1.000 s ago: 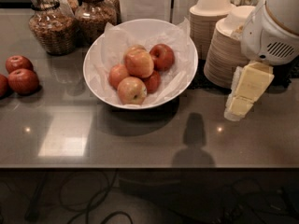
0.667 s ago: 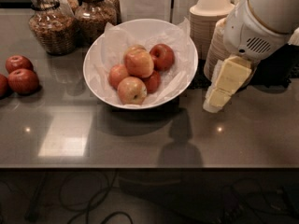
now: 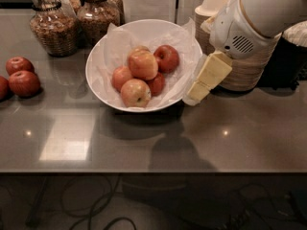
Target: Pick apple from white bowl
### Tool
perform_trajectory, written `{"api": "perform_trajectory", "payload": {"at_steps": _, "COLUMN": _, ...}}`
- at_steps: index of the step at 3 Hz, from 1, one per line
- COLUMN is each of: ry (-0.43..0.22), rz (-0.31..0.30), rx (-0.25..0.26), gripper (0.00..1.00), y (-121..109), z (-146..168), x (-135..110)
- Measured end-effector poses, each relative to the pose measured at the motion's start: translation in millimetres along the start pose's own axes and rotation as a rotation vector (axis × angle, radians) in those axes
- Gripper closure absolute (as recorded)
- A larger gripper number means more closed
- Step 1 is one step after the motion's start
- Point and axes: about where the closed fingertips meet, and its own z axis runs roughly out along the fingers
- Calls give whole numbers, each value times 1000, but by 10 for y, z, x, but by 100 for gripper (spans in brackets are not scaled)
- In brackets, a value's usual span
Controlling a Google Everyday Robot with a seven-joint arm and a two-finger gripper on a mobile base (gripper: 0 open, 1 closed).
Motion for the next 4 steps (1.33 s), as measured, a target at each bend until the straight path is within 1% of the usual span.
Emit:
{"api": "perform_trajectory", "payload": {"at_steps": 1, "ry": -160, "rz": 9, "rx": -52, "gripper": 0, "y": -40, "z": 162, "x": -227}}
{"api": "perform_trajectory", "payload": {"at_steps": 2, "ry": -160, "rz": 9, "rx": -52, "gripper": 0, "y": -40, "z": 162, "x": -227}}
{"api": "perform_trajectory", "payload": {"at_steps": 3, "ry": -221, "rz": 24, "rx": -50, "gripper": 0, "y": -69, "z": 327, "x": -331}}
{"api": "perform_trajectory", "payload": {"at_steps": 4, "ry": -301, "rz": 5, "rx": -71, "gripper": 0, "y": -104, "z": 542, "x": -572}}
